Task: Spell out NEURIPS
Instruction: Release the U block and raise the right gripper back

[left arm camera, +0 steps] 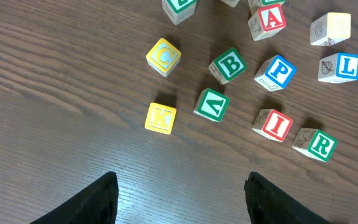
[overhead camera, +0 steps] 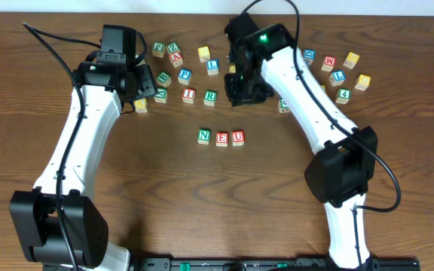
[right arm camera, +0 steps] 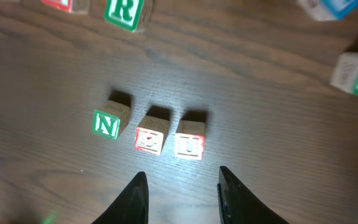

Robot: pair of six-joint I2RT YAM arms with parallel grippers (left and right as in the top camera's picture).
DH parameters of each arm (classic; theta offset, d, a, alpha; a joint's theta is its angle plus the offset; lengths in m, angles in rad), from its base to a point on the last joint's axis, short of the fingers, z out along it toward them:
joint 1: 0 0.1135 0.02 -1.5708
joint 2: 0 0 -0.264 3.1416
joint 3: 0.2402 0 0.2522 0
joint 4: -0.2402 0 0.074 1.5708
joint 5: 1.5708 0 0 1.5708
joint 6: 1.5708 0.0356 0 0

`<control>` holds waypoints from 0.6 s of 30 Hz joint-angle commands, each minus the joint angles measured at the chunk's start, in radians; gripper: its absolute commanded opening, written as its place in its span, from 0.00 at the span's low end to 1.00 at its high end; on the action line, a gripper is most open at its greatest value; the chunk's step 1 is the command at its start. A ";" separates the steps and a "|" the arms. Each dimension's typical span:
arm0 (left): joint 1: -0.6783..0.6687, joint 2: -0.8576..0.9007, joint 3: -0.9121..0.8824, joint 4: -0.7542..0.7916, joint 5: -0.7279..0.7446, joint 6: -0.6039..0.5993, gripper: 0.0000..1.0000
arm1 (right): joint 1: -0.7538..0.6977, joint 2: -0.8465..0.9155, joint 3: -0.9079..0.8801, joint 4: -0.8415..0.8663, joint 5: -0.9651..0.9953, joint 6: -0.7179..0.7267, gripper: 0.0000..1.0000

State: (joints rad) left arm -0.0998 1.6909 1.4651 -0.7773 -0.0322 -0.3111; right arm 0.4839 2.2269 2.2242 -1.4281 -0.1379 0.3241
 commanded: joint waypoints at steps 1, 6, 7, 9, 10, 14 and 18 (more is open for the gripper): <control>0.003 0.006 0.010 0.001 -0.012 -0.005 0.64 | -0.025 -0.011 0.080 -0.024 0.037 -0.027 0.31; 0.003 0.006 0.010 0.001 -0.013 -0.005 0.64 | -0.053 -0.011 0.171 -0.070 0.080 -0.026 0.32; 0.003 0.006 0.010 0.001 -0.012 -0.004 0.64 | -0.059 -0.011 0.187 -0.078 0.088 -0.027 0.33; 0.003 0.006 0.010 0.001 -0.013 -0.005 0.64 | -0.073 -0.011 0.211 -0.086 0.102 -0.027 0.33; 0.003 0.006 0.010 0.001 -0.013 -0.004 0.64 | -0.079 -0.011 0.219 -0.087 0.108 -0.027 0.34; 0.003 0.006 0.010 0.001 -0.013 -0.005 0.64 | -0.107 -0.011 0.228 -0.082 0.114 -0.034 0.42; 0.003 0.006 0.010 0.002 -0.013 -0.005 0.64 | -0.125 -0.011 0.227 -0.066 0.150 -0.042 0.47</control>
State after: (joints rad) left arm -0.0998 1.6909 1.4651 -0.7773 -0.0322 -0.3111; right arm 0.3721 2.2269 2.4329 -1.4998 -0.0345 0.2996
